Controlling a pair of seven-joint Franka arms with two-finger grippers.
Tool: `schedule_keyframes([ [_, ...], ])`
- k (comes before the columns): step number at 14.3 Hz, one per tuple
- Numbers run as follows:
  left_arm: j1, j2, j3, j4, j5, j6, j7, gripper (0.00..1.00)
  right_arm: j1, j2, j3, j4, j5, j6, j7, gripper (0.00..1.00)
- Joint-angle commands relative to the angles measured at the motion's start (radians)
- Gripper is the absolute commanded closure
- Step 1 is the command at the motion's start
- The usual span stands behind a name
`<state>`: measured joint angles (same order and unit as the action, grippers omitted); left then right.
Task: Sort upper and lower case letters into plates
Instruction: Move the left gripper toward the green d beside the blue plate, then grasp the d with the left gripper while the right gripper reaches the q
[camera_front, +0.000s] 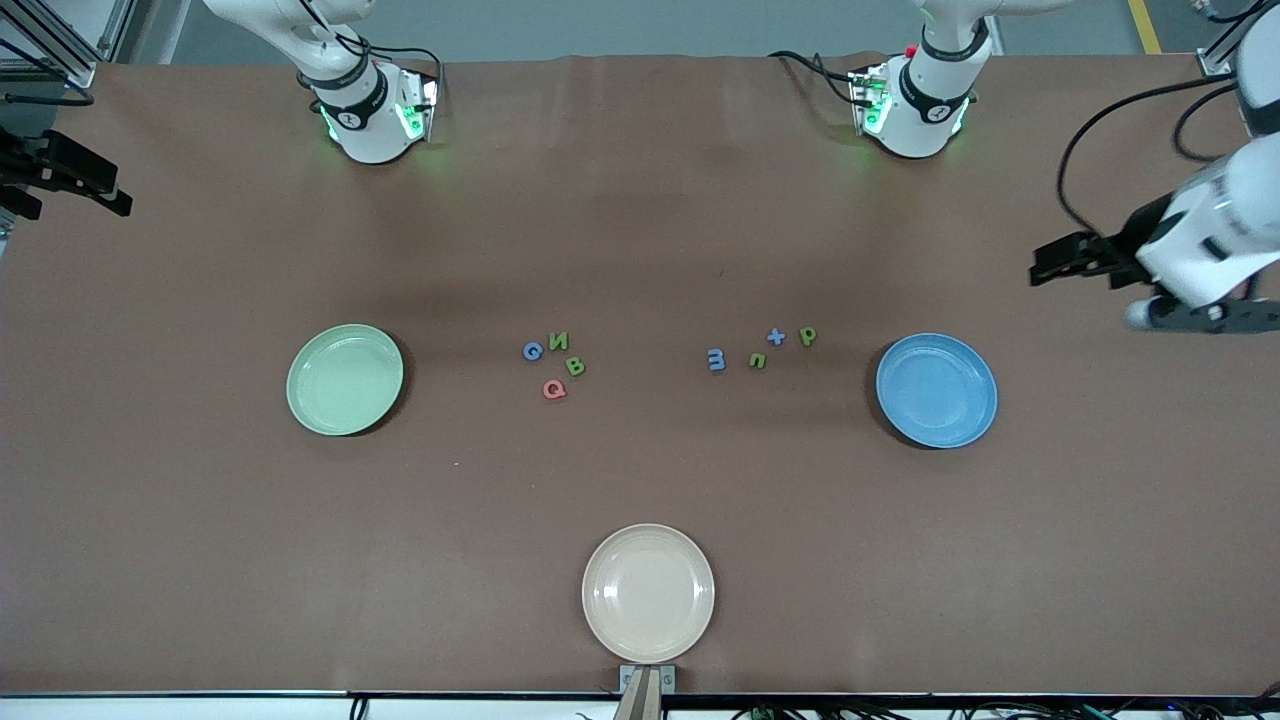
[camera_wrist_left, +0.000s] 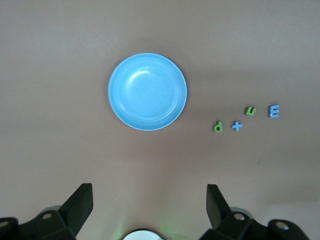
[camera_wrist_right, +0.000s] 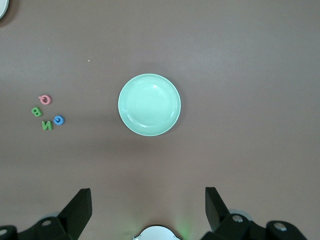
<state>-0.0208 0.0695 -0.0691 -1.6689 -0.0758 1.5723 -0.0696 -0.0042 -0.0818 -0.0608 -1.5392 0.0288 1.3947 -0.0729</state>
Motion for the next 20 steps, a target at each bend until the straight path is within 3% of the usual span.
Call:
schedule_keyframes([
  [1, 0.001, -0.025, -0.07, -0.165, -0.013, 0.159, -0.149, 0.0, 0.001, -0.019, -0.001, -0.015, -0.001, 0.003, 0.004, 0.0],
  [7, -0.001, -0.004, -0.188, -0.493, -0.005, 0.608, -0.369, 0.0, -0.003, -0.019, -0.005, -0.013, -0.004, 0.004, 0.002, 0.0],
  [10, -0.014, 0.065, -0.254, -0.59, -0.001, 0.802, -0.549, 0.0, -0.005, -0.018, -0.007, -0.015, -0.007, 0.007, -0.007, 0.0],
  [13, -0.086, 0.137, -0.258, -0.623, 0.036, 0.928, -0.654, 0.0, 0.001, -0.018, -0.002, -0.012, -0.035, 0.012, -0.007, 0.0],
  [17, -0.099, 0.251, -0.259, -0.617, 0.239, 0.972, -0.794, 0.0, 0.001, -0.018, -0.002, 0.004, -0.036, 0.006, -0.005, 0.0],
  [20, -0.096, 0.288, -0.261, -0.617, 0.261, 0.979, -0.808, 0.0, -0.002, -0.01, -0.002, 0.013, -0.035, 0.003, 0.007, 0.0],
])
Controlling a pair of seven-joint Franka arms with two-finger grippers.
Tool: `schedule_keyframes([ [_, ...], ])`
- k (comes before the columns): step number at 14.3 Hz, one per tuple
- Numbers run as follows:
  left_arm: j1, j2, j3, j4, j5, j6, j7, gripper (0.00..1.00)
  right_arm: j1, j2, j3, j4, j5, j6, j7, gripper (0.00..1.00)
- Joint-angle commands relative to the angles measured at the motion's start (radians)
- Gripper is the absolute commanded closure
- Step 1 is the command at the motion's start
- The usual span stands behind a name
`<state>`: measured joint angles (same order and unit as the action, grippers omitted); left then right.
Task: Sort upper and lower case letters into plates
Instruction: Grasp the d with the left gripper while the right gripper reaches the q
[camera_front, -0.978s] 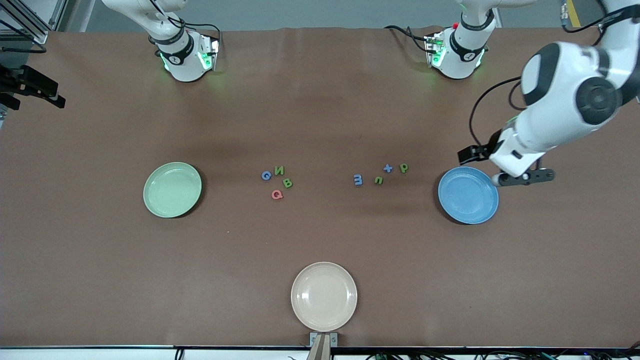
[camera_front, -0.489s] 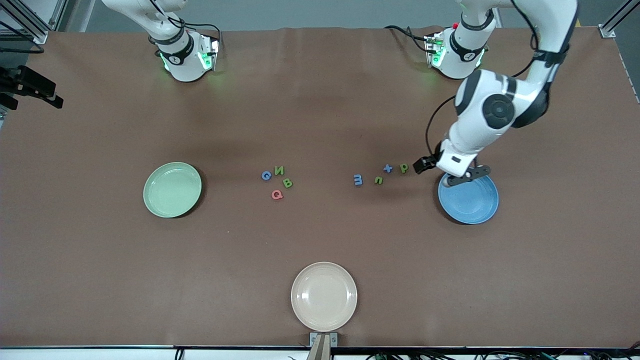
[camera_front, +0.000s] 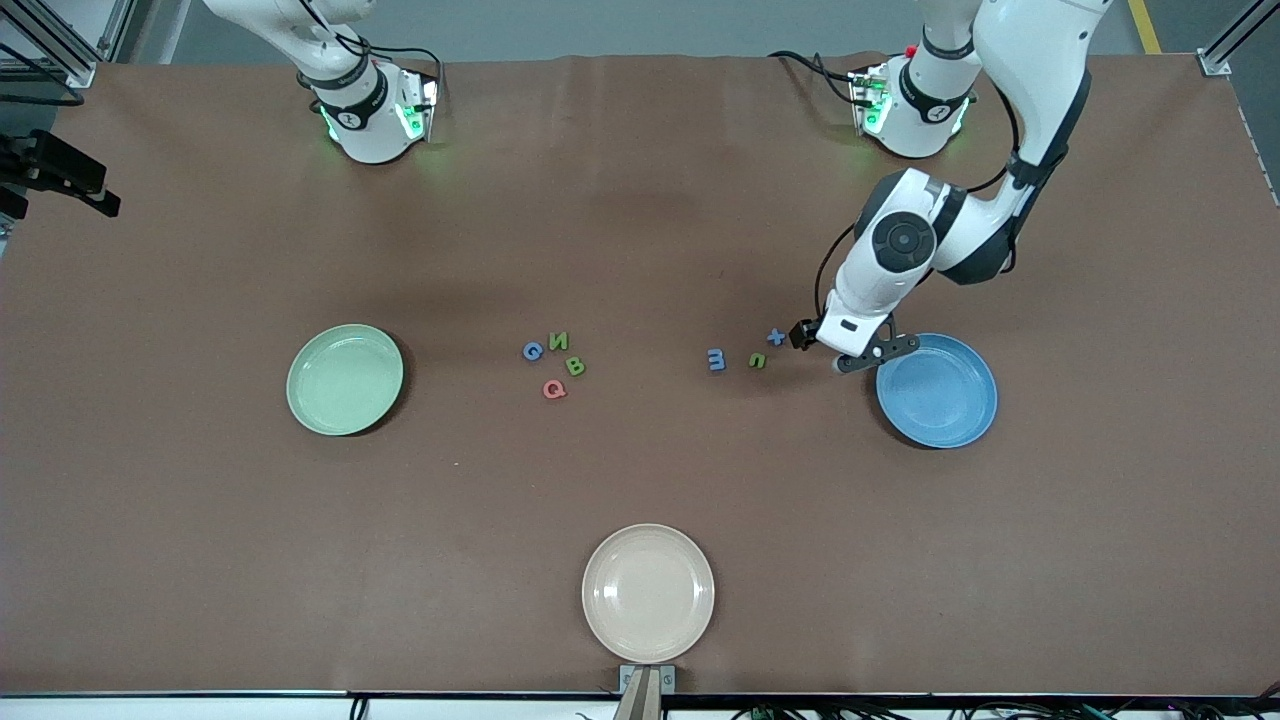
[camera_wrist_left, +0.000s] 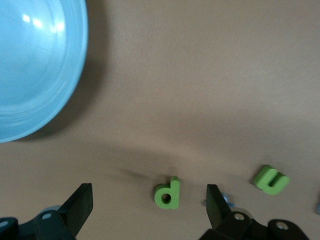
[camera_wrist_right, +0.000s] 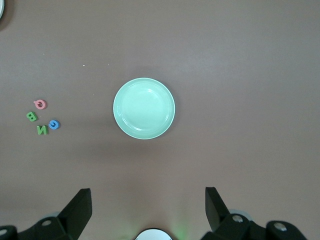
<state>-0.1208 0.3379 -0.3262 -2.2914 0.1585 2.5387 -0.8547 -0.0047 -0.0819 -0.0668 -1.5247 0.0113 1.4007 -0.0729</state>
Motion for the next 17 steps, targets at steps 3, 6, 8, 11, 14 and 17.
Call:
schedule_keyframes([
  [3, 0.004, 0.039, -0.01, 0.004, 0.029, 0.012, -0.029, 0.0, -0.008, 0.03, 0.001, -0.003, -0.004, 0.004, 0.002, 0.0],
  [6, -0.008, 0.056, -0.011, 0.006, 0.029, 0.012, -0.029, 0.0, -0.018, 0.143, -0.001, 0.0, -0.007, 0.043, -0.021, 0.0],
  [8, -0.014, 0.058, -0.011, 0.004, 0.029, 0.012, -0.029, 0.04, -0.018, 0.206, -0.002, 0.001, -0.023, 0.107, -0.03, 0.0],
  [11, -0.014, 0.064, -0.011, 0.003, 0.029, 0.014, -0.029, 0.2, -0.006, 0.235, 0.001, -0.009, -0.004, 0.119, 0.016, 0.0],
  [14, -0.016, 0.072, -0.013, 0.003, 0.029, 0.012, -0.027, 0.32, 0.037, 0.269, 0.004, -0.023, 0.082, 0.139, 0.175, 0.0],
  [17, -0.017, 0.072, -0.013, 0.003, 0.029, 0.014, -0.027, 0.43, 0.155, 0.301, 0.004, -0.081, 0.084, 0.251, 0.411, 0.0],
])
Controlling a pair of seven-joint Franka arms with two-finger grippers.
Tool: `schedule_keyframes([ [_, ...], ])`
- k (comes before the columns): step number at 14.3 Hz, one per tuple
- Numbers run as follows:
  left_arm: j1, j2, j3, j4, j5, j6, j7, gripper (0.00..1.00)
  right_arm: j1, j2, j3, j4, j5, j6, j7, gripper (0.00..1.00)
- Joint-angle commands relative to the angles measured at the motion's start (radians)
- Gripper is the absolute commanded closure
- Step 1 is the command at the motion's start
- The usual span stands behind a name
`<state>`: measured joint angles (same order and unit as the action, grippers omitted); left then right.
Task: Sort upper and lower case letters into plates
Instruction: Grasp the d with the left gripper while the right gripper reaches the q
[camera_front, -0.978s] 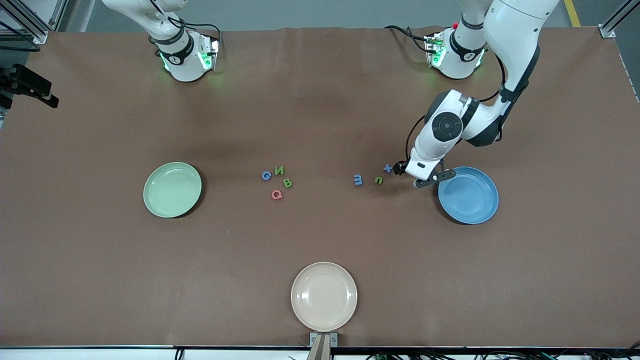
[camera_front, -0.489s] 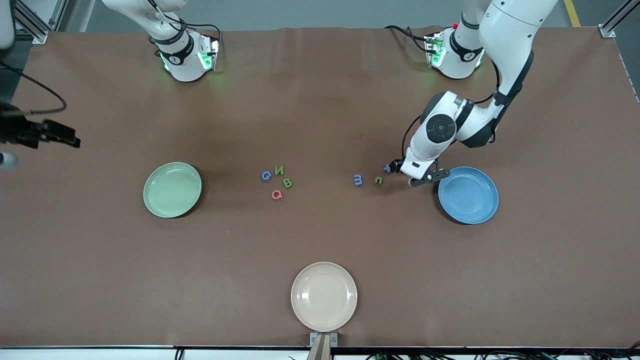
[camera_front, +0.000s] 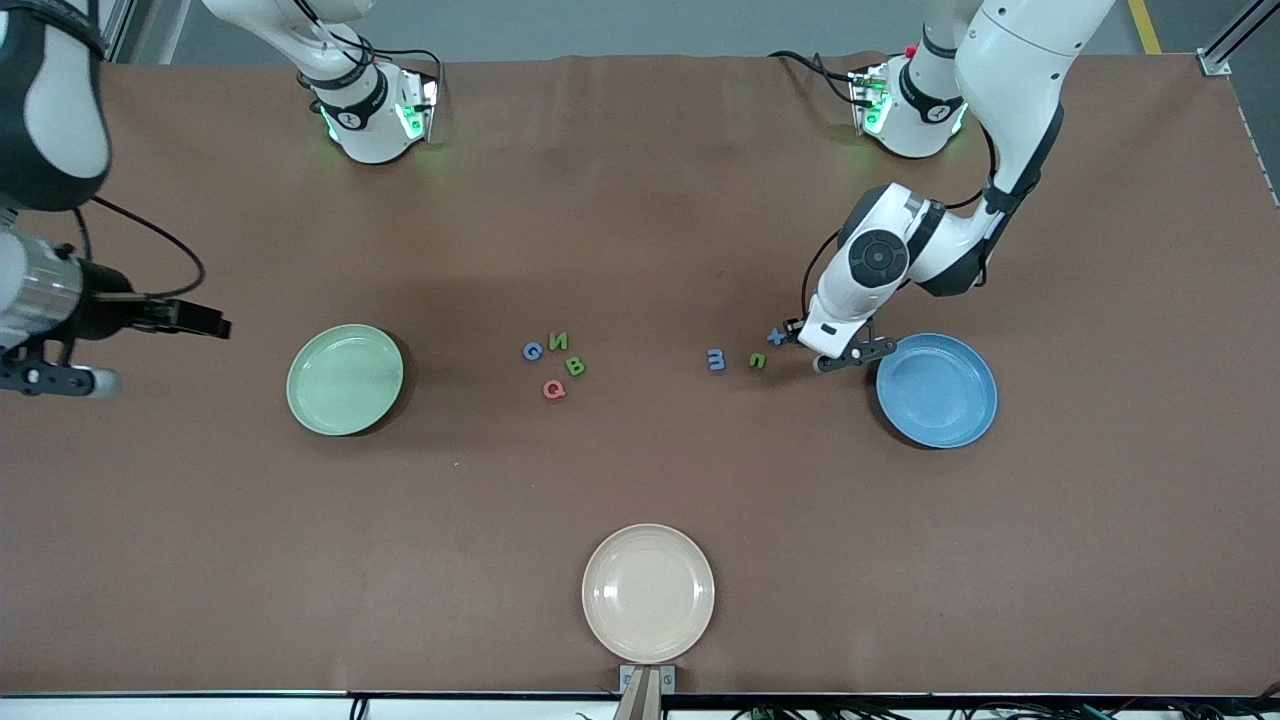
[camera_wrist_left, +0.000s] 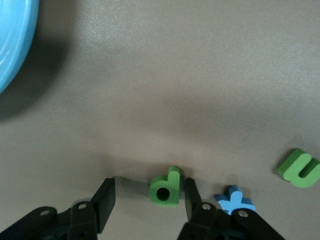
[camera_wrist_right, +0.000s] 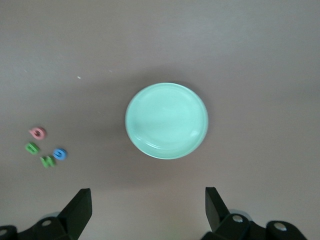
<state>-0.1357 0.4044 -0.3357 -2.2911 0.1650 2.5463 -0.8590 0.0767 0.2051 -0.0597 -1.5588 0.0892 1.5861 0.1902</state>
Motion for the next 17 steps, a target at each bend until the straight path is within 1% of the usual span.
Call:
schedule_keyframes([
  [1, -0.007, 0.007, -0.003, 0.002, 0.022, 0.006, -0.023, 0.46, 0.128, 0.034, -0.002, -0.078, 0.006, 0.137, 0.231, 0.0],
  [2, -0.015, 0.007, -0.003, 0.002, 0.022, 0.006, -0.025, 0.49, 0.17, 0.051, -0.002, -0.104, 0.006, 0.197, 0.298, 0.0],
  [4, -0.018, 0.007, -0.003, 0.002, 0.022, 0.006, -0.025, 0.56, 0.254, 0.108, -0.002, -0.113, 0.006, 0.287, 0.411, 0.0],
  [6, -0.019, 0.008, -0.003, 0.002, 0.022, 0.005, -0.026, 0.67, 0.311, 0.14, -0.002, -0.142, 0.007, 0.363, 0.494, 0.0],
  [9, -0.019, 0.008, -0.003, 0.002, 0.022, 0.005, -0.026, 0.81, 0.391, 0.143, -0.002, -0.271, 0.007, 0.555, 0.598, 0.0],
  [11, -0.018, 0.002, -0.003, 0.004, 0.022, 0.005, -0.022, 0.91, 0.441, 0.169, -0.002, -0.334, 0.007, 0.676, 0.653, 0.0],
  [12, -0.015, -0.013, -0.003, 0.008, 0.022, 0.002, -0.015, 0.93, 0.469, 0.187, -0.002, -0.351, 0.007, 0.73, 0.691, 0.0],
  [14, -0.007, -0.065, -0.003, 0.018, 0.022, -0.006, 0.014, 0.96, 0.521, 0.236, -0.003, -0.354, 0.006, 0.787, 0.748, 0.0],
  [15, 0.004, -0.09, -0.002, 0.03, 0.022, -0.027, 0.058, 0.97, 0.541, 0.262, -0.003, -0.354, 0.006, 0.82, 0.765, 0.0],
  [17, 0.059, -0.122, -0.003, 0.057, 0.022, -0.093, 0.165, 0.98, 0.563, 0.302, -0.003, -0.351, 0.003, 0.854, 0.796, 0.0],
])
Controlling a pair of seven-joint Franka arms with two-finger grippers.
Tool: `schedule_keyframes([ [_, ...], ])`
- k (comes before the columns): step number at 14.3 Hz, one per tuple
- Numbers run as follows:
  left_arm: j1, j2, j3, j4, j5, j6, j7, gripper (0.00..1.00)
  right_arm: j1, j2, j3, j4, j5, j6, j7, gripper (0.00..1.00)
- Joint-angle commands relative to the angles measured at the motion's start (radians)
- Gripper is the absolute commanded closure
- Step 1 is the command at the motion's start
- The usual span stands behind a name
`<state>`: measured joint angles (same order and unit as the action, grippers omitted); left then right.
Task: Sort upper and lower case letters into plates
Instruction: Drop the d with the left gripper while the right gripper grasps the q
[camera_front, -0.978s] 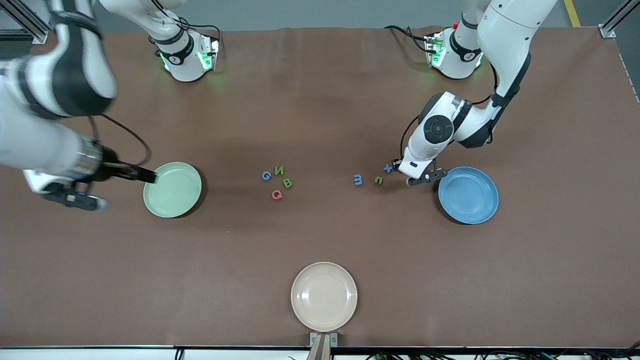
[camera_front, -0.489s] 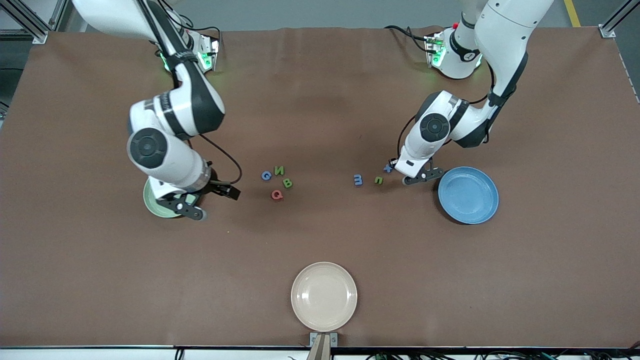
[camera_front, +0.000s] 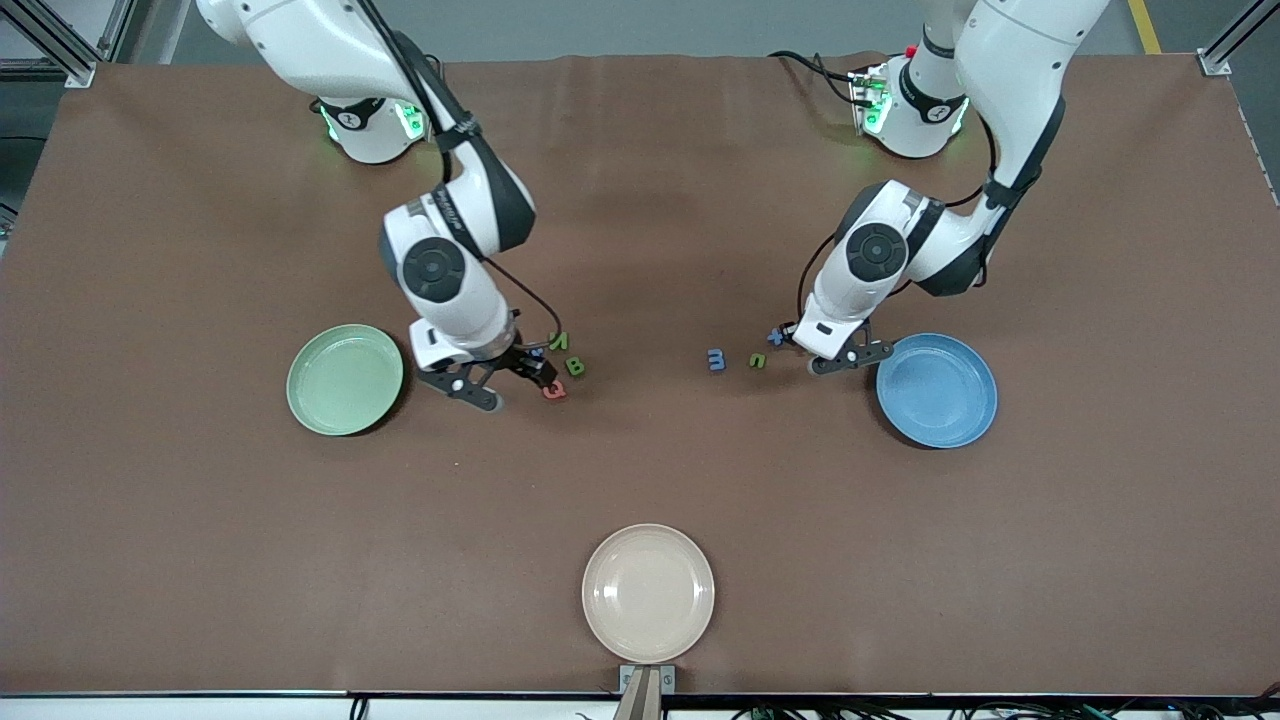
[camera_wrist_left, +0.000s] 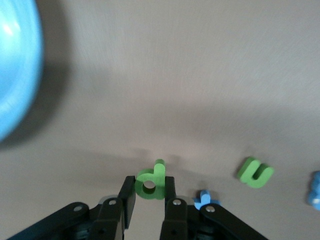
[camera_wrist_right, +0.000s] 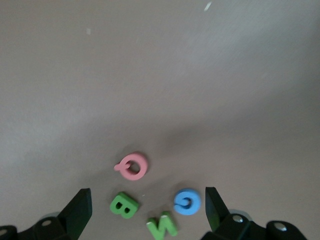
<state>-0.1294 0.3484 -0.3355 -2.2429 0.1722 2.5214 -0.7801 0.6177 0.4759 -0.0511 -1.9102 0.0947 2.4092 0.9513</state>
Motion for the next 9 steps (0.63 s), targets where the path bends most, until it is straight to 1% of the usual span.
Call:
schedule_keyframes([
  [1, 0.083, -0.08, -0.003, 0.017, 0.016, -0.091, 0.147, 0.98, 0.033, 0.05, -0.013, 0.005, -0.009, 0.048, 0.037, 0.01],
  [5, 0.223, -0.101, -0.003, -0.006, 0.016, -0.099, 0.439, 0.98, 0.036, 0.098, -0.013, 0.013, -0.009, 0.097, 0.037, 0.06],
  [6, 0.255, -0.1, -0.003, -0.012, 0.016, -0.095, 0.5, 0.98, 0.036, 0.108, -0.013, 0.02, -0.01, 0.103, 0.037, 0.09],
  [8, 0.295, -0.079, -0.002, -0.02, 0.016, -0.058, 0.579, 0.98, 0.039, 0.135, -0.015, 0.048, -0.01, 0.103, 0.037, 0.14],
  [9, 0.306, -0.059, -0.002, -0.021, 0.018, -0.037, 0.606, 0.98, 0.04, 0.148, -0.015, 0.06, -0.012, 0.103, 0.038, 0.15],
])
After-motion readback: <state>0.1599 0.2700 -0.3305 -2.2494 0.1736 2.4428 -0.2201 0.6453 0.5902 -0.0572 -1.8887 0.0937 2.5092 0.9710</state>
